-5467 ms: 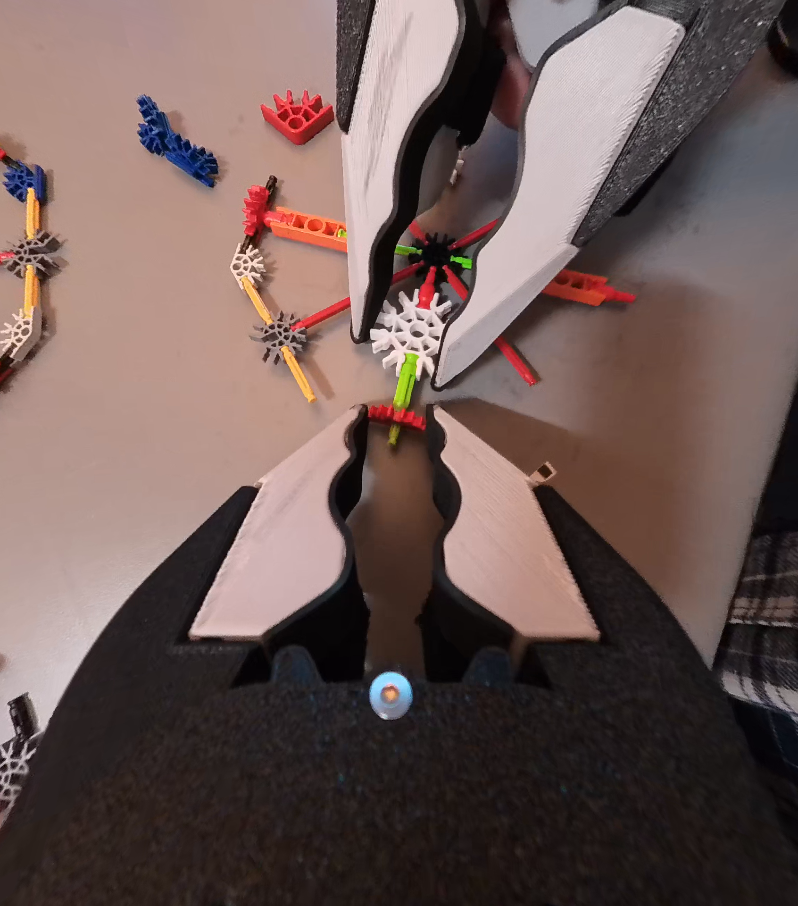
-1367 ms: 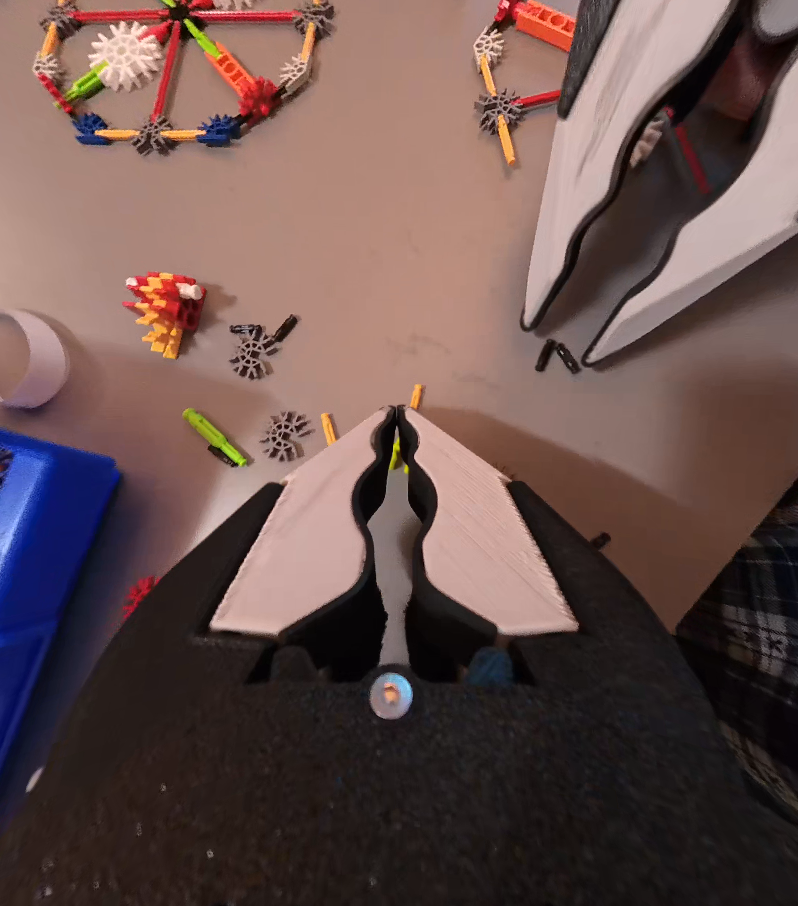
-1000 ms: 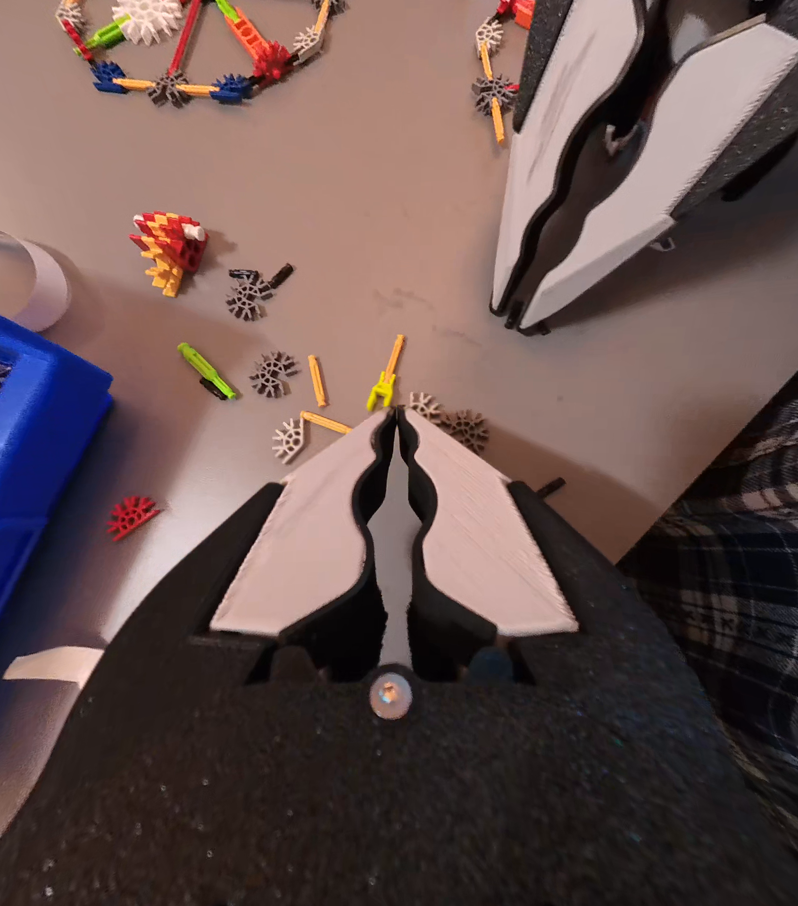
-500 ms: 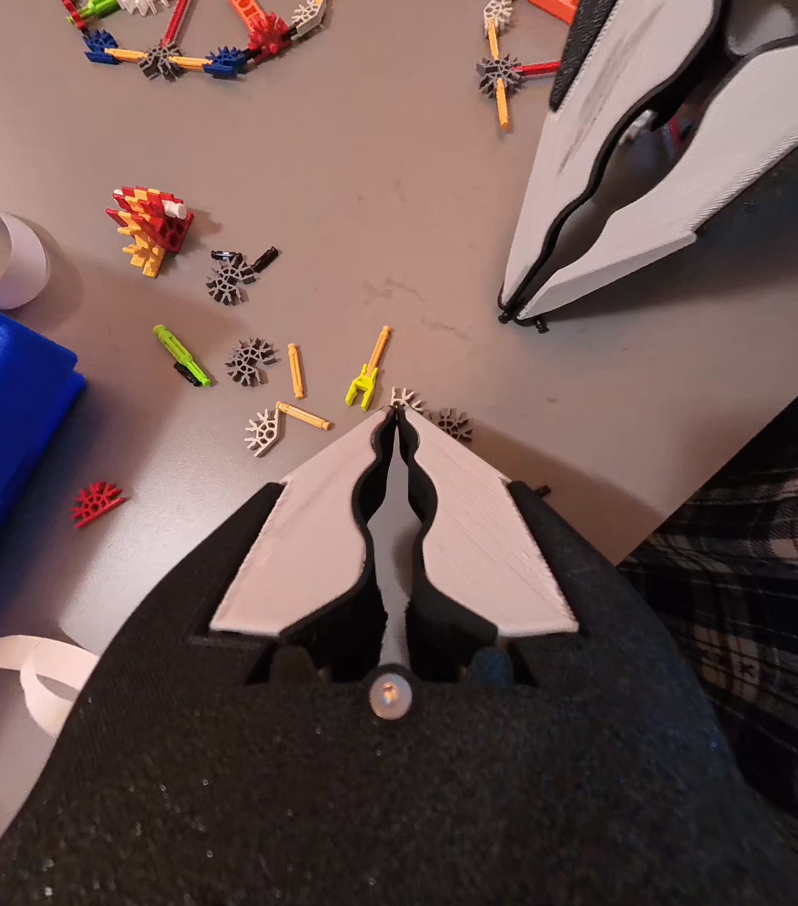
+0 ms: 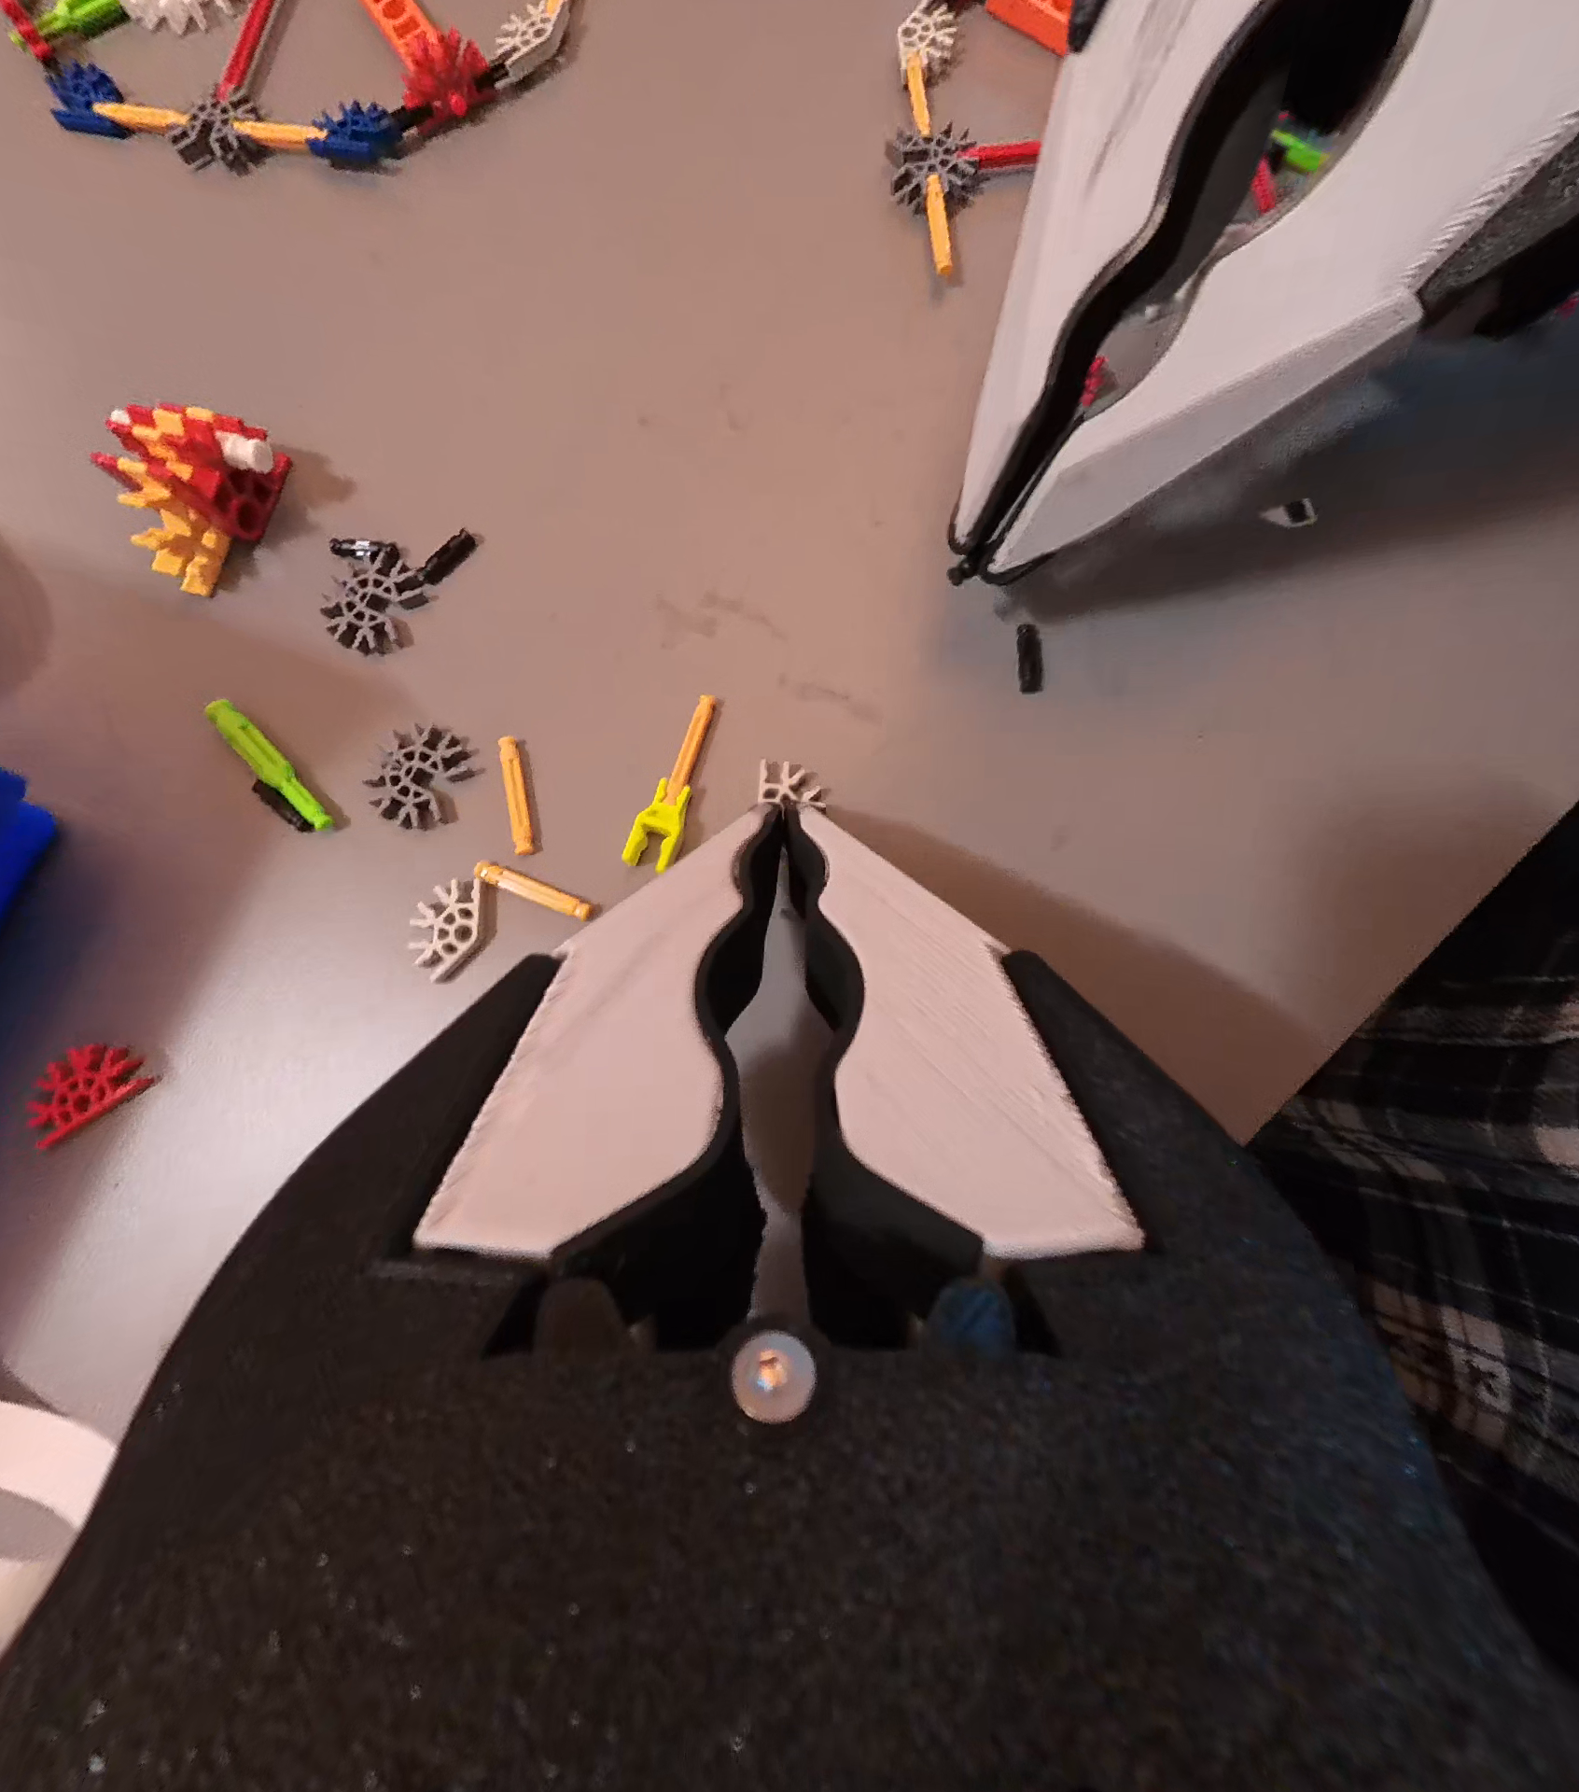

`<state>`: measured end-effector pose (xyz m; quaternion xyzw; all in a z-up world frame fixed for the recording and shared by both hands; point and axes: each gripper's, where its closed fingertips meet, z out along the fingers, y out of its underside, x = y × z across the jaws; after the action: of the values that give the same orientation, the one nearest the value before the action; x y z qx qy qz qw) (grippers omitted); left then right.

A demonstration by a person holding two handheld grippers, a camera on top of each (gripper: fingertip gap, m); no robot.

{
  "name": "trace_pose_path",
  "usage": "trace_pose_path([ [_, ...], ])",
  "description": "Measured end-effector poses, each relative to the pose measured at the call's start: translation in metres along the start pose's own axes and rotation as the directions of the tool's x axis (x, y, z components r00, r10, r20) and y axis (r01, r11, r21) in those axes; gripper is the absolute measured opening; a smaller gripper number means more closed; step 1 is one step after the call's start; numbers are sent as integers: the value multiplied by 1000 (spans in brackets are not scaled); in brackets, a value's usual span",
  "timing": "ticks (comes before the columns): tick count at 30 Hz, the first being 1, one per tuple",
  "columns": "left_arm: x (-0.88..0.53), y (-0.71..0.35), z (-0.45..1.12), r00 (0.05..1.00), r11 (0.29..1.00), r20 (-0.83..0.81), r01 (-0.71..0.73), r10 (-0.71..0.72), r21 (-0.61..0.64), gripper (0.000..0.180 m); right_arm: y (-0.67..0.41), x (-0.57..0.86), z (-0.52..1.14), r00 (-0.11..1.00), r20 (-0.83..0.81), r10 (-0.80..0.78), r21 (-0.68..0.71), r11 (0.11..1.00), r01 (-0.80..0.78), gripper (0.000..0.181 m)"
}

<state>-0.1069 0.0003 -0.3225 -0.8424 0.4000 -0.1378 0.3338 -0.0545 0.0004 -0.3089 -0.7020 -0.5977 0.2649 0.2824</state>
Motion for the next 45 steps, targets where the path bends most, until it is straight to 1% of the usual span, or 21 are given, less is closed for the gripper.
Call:
trace_pose_path([
  [6, -8, -6, -12, 999, 998, 19, 28, -29, 48, 0, -4, 3, -6, 1000, 2, 19, 20, 1000, -19, 1],
  [11, -4, -1, -5, 1000, 1000, 10, -4, 4, -7, 0, -3, 5, -9, 999, 6, 41, 29, 999, -41, 1],
  [17, 1, -4, 5, 1000, 1000, -10, -16, 16, -10, 0, -4, 5, -12, 999, 1, 36, 33, 999, -36, 1],
  [30, 18, -24, 22, 988, 994, -107, -113, 113, 4, 0, 0, 14, -19, 998, -7, 60, 40, 997, -59, 1],
  [33, 17, -25, 21, 985, 990, -99, -143, 143, 8, 0, 2, 18, -22, 998, -12, 66, 39, 997, -65, 2],
  [37, 8, -22, 13, 990, 995, -94, -103, 104, 16, 0, 3, 19, -25, 997, -6, 78, 42, 996, -78, 2],
  [39, 6, -18, 11, 991, 996, -100, -94, 94, 0, 0, 6, 18, -25, 997, -3, 81, 37, 996, -81, 2],
  [45, 14, -14, 14, 988, 993, -111, -113, 109, -31, 0, 10, 17, -30, 995, -5, 100, 36, 994, -99, 2],
])
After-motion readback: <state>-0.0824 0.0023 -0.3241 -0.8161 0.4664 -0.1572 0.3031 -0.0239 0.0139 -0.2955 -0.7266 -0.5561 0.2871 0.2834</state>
